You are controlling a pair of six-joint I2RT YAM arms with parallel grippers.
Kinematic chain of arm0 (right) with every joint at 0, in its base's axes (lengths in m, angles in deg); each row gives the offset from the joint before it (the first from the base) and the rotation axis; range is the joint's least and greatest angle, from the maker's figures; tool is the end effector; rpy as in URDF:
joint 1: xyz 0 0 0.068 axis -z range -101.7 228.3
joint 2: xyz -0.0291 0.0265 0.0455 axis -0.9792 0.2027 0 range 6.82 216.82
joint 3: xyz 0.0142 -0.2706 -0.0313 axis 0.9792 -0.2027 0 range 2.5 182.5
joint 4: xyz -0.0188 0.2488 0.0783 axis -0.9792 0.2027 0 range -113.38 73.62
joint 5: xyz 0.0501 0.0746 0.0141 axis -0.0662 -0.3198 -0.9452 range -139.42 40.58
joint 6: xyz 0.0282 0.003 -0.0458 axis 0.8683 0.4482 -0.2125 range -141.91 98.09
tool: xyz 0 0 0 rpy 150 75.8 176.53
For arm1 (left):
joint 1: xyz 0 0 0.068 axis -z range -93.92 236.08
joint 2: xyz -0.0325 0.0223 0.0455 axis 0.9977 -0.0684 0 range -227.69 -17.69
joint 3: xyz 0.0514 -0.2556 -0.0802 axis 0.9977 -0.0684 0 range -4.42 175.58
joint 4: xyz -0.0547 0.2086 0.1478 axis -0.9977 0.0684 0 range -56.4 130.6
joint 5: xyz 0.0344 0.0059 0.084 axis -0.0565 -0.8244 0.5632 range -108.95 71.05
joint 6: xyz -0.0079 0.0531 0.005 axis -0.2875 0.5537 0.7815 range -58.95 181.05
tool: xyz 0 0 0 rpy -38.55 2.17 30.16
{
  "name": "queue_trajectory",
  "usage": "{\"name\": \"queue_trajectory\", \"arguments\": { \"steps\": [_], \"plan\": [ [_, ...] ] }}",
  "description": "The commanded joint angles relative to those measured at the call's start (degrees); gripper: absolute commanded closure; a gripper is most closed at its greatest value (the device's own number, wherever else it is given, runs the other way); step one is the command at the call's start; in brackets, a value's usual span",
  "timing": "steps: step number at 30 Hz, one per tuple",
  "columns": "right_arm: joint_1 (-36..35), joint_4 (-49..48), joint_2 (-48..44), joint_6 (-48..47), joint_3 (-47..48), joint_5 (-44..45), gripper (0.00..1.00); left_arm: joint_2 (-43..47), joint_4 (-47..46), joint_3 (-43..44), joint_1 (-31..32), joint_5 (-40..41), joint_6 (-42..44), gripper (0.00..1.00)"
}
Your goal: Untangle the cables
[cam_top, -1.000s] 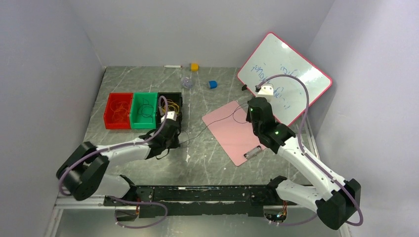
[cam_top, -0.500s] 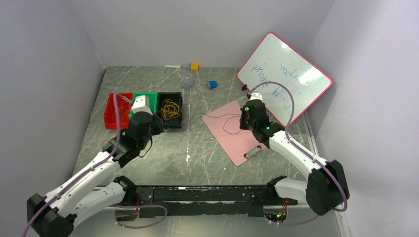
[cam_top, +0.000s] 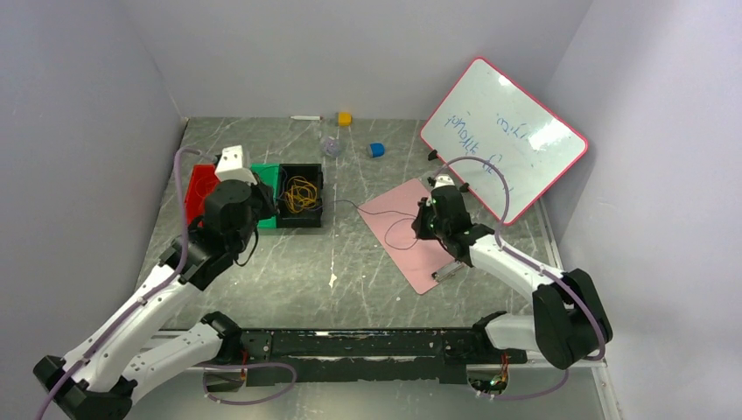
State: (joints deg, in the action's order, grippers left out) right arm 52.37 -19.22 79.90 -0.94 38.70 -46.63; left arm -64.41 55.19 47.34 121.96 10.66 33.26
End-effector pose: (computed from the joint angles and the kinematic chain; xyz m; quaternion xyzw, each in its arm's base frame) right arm 0.2327 0.1113 0.1951 -0.0293 0.9094 0.1446 0.3888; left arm 0.1550 -0.0903 0.3571 -0.0978 0.7837 -0.1310 0.5992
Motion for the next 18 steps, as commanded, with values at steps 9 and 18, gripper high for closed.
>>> {"name": "queue_trajectory", "arguments": {
  "steps": [9, 18],
  "plan": [
    [-4.5, -16.5, 0.8, -0.3, 10.0, -13.9, 1.0, -13.4, -4.1, 2.0, -19.2, -13.8, 3.9, 0.93],
    [-11.0, -24.2, 13.1, -2.0, 25.2, -18.4, 1.0, -30.9, -13.0, 5.0, -33.6, -25.8, 2.5, 0.93]
  ]
}}
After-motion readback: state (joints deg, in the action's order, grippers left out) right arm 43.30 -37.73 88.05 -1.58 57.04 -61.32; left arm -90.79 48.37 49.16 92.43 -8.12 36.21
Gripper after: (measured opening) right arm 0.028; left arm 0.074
